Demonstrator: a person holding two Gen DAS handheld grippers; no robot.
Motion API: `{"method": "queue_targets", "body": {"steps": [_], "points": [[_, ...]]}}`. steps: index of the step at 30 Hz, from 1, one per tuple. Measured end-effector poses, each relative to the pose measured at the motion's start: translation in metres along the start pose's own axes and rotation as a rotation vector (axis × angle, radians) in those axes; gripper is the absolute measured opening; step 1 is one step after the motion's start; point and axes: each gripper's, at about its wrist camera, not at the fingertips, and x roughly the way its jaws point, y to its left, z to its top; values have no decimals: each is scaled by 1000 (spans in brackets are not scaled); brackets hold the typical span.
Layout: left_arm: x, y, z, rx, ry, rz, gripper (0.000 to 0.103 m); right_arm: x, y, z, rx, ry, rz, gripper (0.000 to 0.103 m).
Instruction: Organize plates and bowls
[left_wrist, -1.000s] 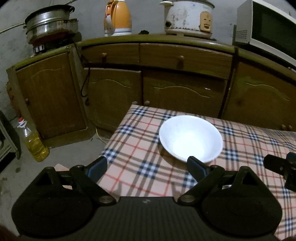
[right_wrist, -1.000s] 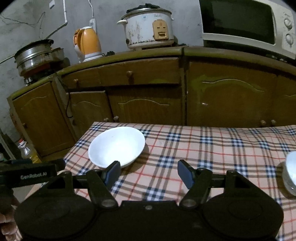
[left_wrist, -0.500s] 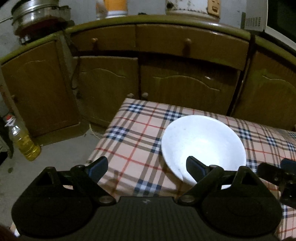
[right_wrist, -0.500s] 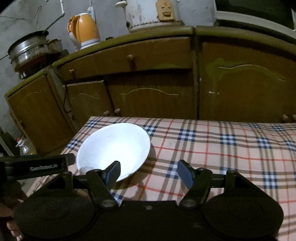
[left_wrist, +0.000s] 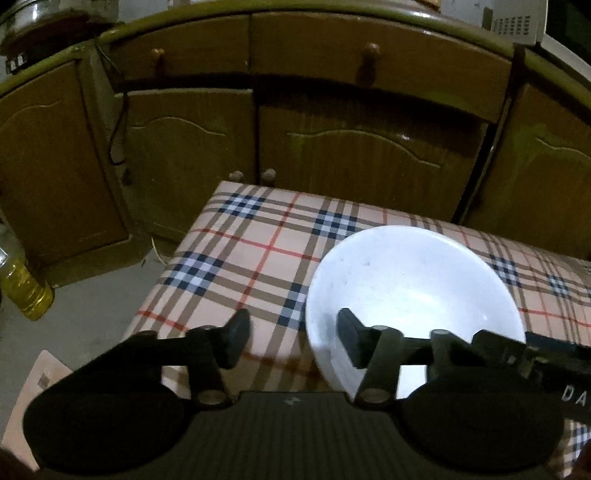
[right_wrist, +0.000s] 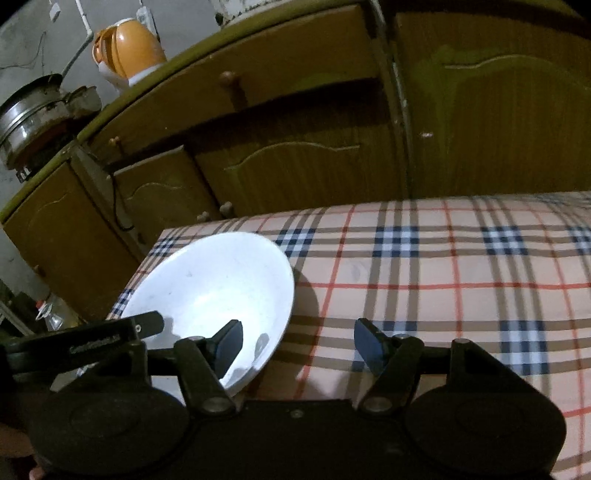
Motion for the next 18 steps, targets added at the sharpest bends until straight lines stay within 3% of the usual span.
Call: {"method": "queue_targets", "body": {"steps": [2, 4, 6, 18], "points": [[4, -2, 0, 2, 1, -18, 44, 8, 1, -1, 12, 9, 25, 79], [5, -6, -1, 20, -7, -54, 27, 15, 1, 0, 22, 31, 47, 57], [5, -9, -2, 30, -28, -56, 24, 19, 5, -1, 19, 51, 66, 25], [-39, -20, -17, -22, -52, -115, 21, -34, 6, -9, -28, -21, 31, 24]]}}
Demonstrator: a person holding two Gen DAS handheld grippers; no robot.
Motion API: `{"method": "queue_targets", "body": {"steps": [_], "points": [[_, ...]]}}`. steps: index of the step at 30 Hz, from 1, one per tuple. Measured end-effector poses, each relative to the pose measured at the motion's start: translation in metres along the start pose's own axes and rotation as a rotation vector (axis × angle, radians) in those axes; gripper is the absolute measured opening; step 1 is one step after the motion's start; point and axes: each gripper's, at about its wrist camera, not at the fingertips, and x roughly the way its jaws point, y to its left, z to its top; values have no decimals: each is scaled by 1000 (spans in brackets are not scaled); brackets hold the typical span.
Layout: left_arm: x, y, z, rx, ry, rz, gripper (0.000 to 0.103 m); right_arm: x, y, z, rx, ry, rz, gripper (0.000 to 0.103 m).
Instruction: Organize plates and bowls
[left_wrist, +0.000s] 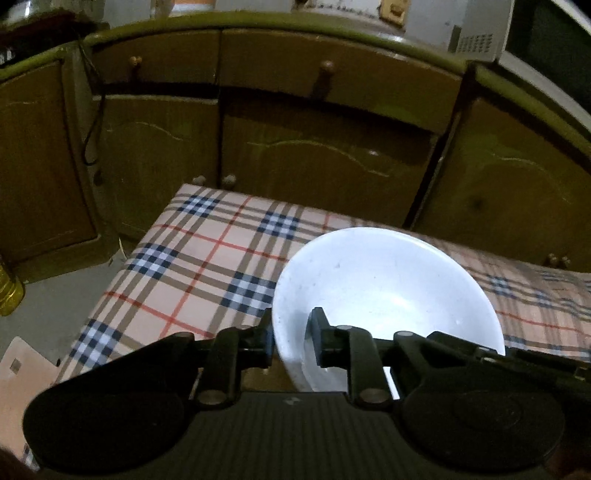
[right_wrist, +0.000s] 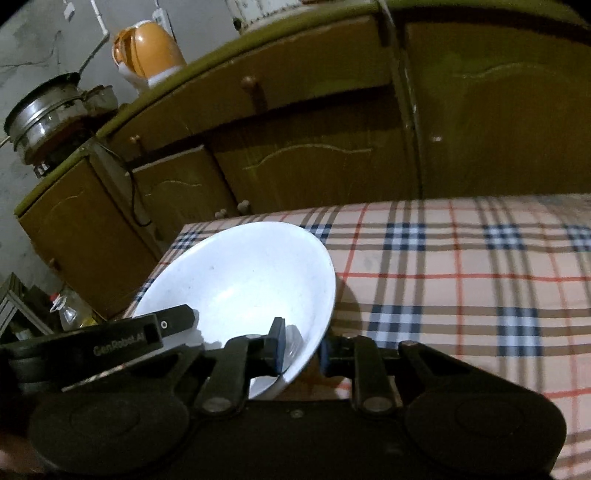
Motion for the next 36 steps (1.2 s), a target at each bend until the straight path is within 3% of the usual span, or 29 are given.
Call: {"method": "queue_targets", "body": {"steps": [22, 36], "points": [[-144, -56, -22, 78, -114, -25, 23, -189, 9, -26, -24, -148, -34, 24], [-184, -64, -42, 101, -138, -24, 25, -247, 16, -47, -49, -192, -61, 24]]}}
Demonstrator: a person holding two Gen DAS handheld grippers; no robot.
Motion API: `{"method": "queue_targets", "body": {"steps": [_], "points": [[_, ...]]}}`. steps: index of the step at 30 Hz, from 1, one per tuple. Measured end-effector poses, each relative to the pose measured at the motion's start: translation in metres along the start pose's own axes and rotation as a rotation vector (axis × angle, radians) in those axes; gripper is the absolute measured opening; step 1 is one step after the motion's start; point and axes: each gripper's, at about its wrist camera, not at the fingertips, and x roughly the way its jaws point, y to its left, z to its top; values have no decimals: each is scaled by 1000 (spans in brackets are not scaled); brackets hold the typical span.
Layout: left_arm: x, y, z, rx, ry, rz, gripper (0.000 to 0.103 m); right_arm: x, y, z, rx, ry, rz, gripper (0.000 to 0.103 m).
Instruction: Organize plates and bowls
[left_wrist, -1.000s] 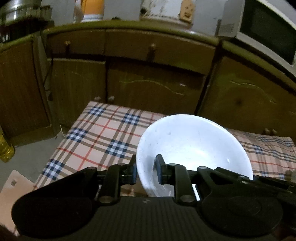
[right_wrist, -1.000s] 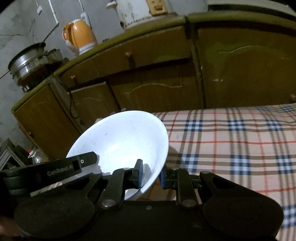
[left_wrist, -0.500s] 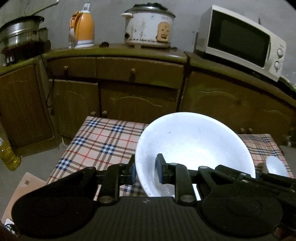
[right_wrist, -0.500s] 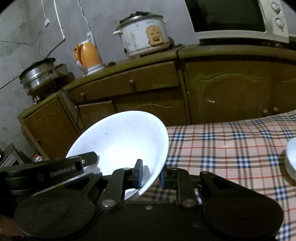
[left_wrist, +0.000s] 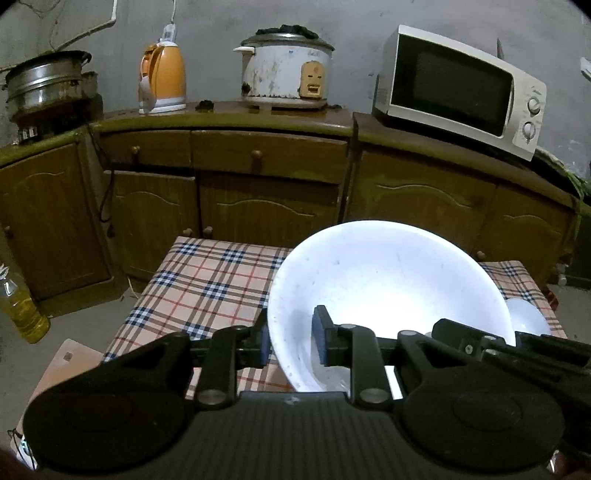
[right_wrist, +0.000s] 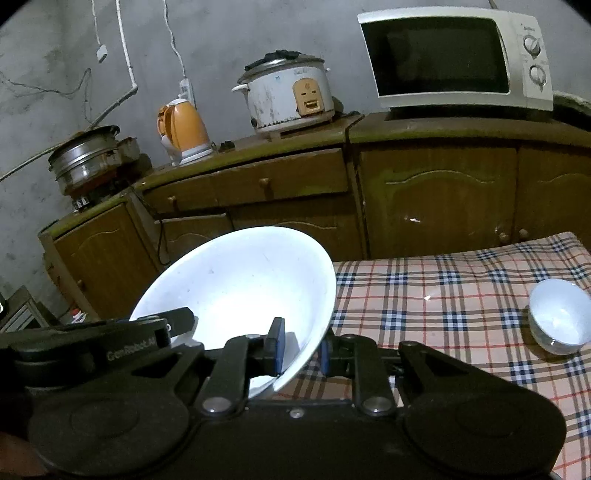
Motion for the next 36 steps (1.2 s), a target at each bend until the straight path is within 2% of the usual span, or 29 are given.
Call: {"method": "queue_targets", "body": {"steps": [19, 36], "points": [[-27, -13, -15, 14, -22, -17, 26, -40, -5, -8, -8, -34, -31, 24], [-38, -23, -21, 25, -43, -16, 27, -60, -3, -11, -22, -58, -54, 24]]}}
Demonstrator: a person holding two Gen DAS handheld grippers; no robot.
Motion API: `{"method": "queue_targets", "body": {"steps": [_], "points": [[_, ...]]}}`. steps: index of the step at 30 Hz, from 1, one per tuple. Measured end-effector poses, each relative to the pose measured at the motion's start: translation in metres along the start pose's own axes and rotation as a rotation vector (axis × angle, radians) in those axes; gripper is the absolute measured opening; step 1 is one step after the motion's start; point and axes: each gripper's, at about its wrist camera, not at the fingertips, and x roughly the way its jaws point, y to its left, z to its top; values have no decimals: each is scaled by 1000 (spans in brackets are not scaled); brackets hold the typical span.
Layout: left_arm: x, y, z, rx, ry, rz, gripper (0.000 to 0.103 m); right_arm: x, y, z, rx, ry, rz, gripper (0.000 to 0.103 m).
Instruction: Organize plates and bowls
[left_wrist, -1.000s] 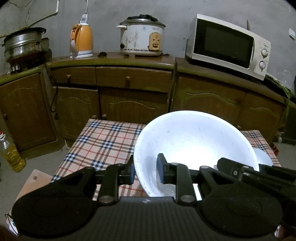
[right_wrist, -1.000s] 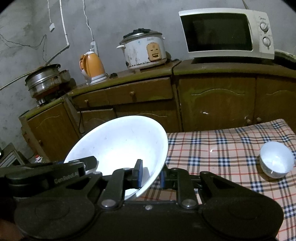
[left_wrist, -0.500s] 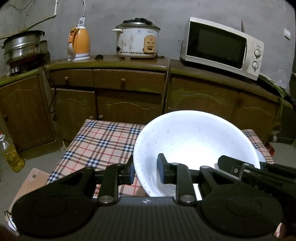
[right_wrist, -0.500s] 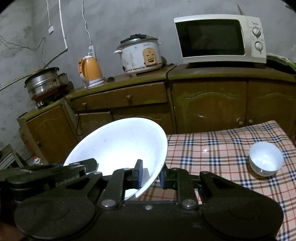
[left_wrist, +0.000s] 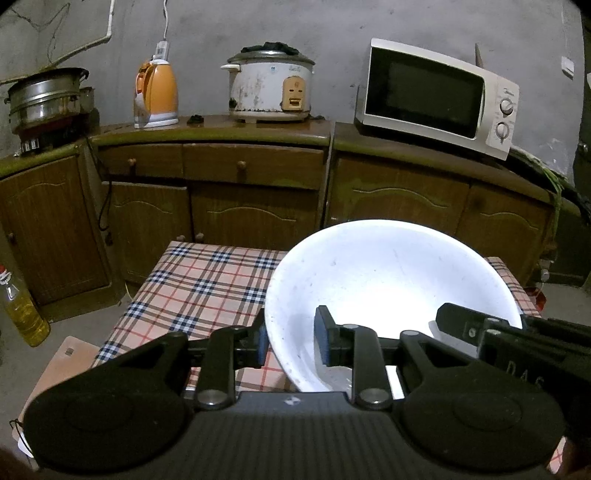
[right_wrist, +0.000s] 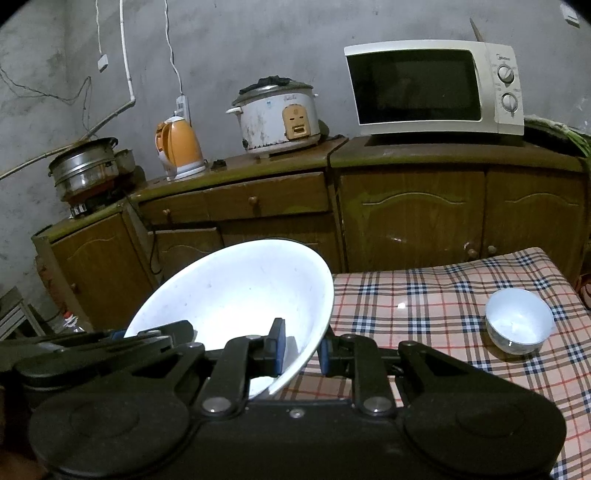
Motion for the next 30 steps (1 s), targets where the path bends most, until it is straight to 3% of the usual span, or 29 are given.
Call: {"method": "queue_targets", "body": {"steps": [30], "points": [[-9, -14, -13, 20, 4, -28, 27, -17, -13, -11, -3, -14, -33, 24]]}}
